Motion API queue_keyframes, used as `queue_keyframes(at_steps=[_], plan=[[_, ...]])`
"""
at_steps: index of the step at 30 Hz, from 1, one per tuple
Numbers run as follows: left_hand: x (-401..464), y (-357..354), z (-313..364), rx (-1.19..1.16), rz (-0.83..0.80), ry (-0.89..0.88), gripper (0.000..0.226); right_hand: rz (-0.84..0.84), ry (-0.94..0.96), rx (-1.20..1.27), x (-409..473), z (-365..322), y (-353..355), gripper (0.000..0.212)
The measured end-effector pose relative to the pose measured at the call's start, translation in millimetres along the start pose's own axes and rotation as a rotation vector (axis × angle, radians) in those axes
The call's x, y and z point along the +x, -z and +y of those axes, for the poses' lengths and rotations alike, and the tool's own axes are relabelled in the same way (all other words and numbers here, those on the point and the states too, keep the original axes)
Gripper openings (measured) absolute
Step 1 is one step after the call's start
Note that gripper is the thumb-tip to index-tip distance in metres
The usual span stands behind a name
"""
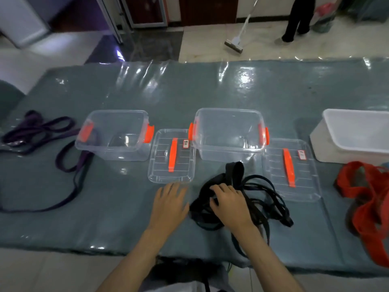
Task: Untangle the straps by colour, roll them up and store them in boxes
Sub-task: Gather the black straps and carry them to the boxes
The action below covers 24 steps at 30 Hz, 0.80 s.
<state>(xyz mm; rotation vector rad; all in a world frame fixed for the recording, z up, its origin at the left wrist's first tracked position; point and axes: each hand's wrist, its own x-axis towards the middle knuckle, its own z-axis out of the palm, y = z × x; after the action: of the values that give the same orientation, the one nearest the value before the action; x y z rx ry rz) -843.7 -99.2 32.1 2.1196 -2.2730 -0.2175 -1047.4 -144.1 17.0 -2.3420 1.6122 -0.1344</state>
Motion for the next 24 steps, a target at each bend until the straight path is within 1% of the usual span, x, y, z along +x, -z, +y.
queue_keyframes(at_steps=[3, 8, 11, 14, 16, 19, 24], plan=[[-18.7, 6.8, -44.2, -0.007, 0.024, 0.036, 0.043, 0.023, -0.018, 0.023, 11.7, -43.1, -5.3, 0.029], [-43.5, 10.7, -135.6, -0.057, 0.038, 0.095, 0.04, 0.006, -0.017, 0.002, 32.5, -130.4, -24.7, 0.025], [-59.6, 8.4, -197.6, -0.124, 0.033, 0.133, 0.029, 0.0, -0.042, -0.004, 45.3, -193.7, -42.9, 0.022], [-74.5, 5.0, -256.5, -0.139, 0.031, 0.133, 0.02, -0.001, -0.071, 0.003, 57.0, -258.0, -61.0, 0.026], [-85.2, 2.7, -291.1, -0.113, -0.016, 0.149, 0.028, -0.022, -0.07, 0.006, 64.2, -295.3, -72.8, 0.03], [-106.3, 1.8, -339.5, -0.093, -0.032, 0.172, 0.039, -0.071, -0.023, -0.031, 71.4, -345.4, -84.7, 0.034], [-130.0, 8.0, -395.5, -0.105, -0.007, 0.279, 0.037, -0.108, 0.061, -0.028, 81.0, -401.8, -97.7, 0.036]])
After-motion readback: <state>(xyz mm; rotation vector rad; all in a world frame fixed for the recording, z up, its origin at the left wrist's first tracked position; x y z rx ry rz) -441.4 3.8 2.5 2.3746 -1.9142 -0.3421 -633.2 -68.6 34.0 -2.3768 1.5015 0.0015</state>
